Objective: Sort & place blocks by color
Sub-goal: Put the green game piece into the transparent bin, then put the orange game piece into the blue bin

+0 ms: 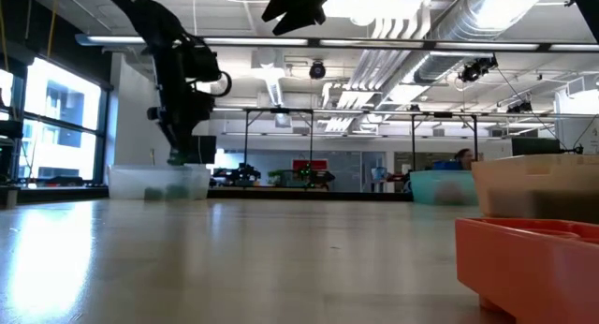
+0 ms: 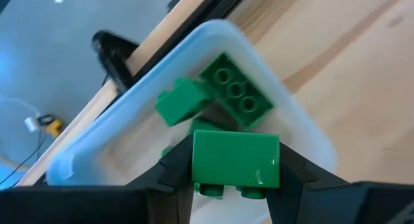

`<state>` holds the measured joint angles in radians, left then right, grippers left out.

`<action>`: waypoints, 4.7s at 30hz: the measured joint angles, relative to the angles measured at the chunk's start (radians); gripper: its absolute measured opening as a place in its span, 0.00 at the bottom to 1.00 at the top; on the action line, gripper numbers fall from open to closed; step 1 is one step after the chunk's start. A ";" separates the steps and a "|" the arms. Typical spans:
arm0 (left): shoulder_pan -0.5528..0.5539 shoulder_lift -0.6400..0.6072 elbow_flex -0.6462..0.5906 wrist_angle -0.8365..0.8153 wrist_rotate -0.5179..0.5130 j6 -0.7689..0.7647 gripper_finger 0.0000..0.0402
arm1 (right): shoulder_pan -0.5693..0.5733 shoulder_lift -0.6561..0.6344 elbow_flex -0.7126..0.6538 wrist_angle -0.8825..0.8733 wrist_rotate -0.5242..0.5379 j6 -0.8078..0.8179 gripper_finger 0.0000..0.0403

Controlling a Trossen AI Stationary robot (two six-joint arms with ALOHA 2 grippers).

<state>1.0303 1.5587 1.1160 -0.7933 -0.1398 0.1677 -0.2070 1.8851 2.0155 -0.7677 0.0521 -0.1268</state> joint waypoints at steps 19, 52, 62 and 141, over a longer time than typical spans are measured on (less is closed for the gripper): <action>0.072 0.097 0.000 0.006 -0.116 0.000 0.34 | 0.014 -0.001 0.000 -0.062 -0.002 0.086 0.71; -0.008 -0.075 0.000 -0.014 -0.057 -0.009 0.53 | 0.180 -0.002 0.000 -0.246 -0.053 0.167 0.71; -0.185 -0.258 0.000 -0.067 0.221 -0.292 0.53 | 0.188 -0.001 0.000 -0.247 -0.215 0.059 0.71; -0.725 -0.407 0.000 -0.310 0.101 -0.793 0.53 | 0.773 0.502 -0.002 -0.271 -0.217 -0.764 0.71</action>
<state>0.3058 1.1515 1.1156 -1.1034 -0.0383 -0.6250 0.5660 2.3875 2.0136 -1.0383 -0.1654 -0.8909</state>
